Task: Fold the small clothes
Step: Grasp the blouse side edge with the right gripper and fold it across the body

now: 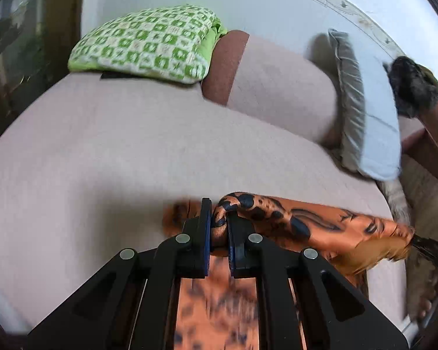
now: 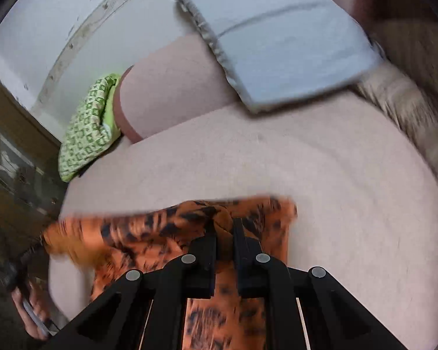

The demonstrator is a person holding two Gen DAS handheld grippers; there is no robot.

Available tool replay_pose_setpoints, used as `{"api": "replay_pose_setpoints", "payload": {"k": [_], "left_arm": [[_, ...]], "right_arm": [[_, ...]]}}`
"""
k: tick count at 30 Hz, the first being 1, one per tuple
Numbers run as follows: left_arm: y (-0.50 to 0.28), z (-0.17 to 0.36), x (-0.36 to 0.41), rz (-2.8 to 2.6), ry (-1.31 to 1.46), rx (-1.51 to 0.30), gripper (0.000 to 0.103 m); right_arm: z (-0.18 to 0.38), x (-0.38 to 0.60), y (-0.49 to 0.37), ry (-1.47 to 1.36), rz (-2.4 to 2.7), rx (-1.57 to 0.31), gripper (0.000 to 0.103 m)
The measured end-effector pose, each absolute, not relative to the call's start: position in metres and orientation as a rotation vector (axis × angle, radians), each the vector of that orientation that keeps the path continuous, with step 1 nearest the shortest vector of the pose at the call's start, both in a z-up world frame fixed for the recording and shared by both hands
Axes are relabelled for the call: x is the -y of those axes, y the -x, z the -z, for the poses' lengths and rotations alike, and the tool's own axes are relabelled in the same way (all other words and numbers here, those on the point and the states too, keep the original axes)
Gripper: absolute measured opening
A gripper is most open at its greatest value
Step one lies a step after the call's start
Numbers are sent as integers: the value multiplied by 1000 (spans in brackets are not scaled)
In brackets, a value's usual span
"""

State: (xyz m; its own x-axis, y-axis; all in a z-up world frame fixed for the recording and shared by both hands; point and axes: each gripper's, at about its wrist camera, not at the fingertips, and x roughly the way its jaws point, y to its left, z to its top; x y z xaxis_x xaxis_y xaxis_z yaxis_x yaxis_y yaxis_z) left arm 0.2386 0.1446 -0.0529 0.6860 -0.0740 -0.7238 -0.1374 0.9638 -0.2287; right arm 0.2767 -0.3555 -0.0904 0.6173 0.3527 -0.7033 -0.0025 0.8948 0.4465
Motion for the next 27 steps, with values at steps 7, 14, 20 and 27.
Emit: {"api": "replay_pose_setpoints", "payload": {"k": [7, 14, 20, 27], "left_arm": [[-165, 113, -131, -69, 319, -958, 8], [-129, 137, -112, -130, 188, -984, 8], [-114, 125, -122, -143, 245, -928, 8], [-124, 140, -105, -131, 161, -1073, 12]], "right_arm": [[150, 365, -209, -478, -103, -1047, 9], [181, 361, -167, -379, -83, -1122, 9], [169, 359, -136, -327, -59, -1081, 9], [161, 350, -123, -319, -85, -1028, 9]]}}
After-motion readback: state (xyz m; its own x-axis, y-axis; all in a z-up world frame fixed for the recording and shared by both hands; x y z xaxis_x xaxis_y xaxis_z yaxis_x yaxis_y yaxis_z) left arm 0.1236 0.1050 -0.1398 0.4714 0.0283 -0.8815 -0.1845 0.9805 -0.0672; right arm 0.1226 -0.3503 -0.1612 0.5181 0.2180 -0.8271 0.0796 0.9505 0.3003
